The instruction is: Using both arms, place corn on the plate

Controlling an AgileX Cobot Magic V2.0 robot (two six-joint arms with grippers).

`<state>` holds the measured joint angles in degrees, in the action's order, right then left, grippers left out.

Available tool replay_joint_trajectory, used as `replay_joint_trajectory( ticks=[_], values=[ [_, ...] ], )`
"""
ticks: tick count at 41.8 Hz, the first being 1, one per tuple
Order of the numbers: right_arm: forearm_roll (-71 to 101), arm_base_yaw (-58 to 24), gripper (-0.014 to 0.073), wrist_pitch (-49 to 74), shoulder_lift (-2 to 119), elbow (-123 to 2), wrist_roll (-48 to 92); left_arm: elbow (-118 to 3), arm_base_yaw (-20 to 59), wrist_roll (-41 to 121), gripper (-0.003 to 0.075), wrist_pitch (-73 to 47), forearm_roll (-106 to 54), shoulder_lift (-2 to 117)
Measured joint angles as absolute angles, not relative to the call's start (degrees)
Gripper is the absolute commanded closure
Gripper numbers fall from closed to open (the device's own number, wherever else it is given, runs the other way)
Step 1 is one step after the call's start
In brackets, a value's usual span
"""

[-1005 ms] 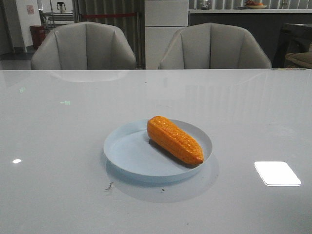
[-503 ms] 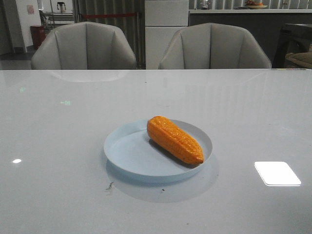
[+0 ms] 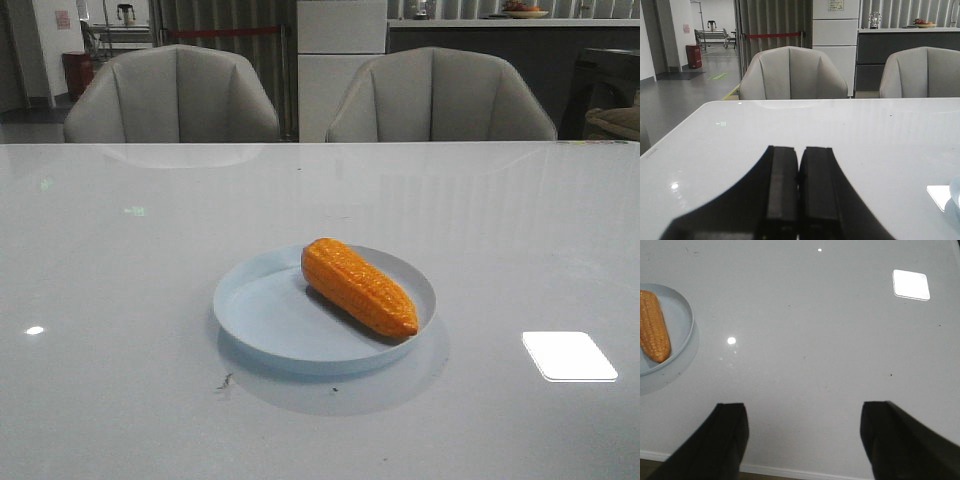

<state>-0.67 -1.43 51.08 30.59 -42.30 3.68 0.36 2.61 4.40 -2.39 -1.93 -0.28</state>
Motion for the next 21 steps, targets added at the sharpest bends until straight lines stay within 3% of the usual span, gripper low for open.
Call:
replay_joint_trajectory(
  ticks=[11,21],
  values=[
    [0.0,-1.43,0.0032,51.52,24.58,-42.3,3.68,0.36,2.61,4.4,0.0625,-2.39,-1.93,-0.28],
    [0.32,-1.43,0.0264,51.75,9.7,-42.3,3.68,0.36,2.61,4.4,0.0625,-2.39,-1.93,-0.28]
  ],
)
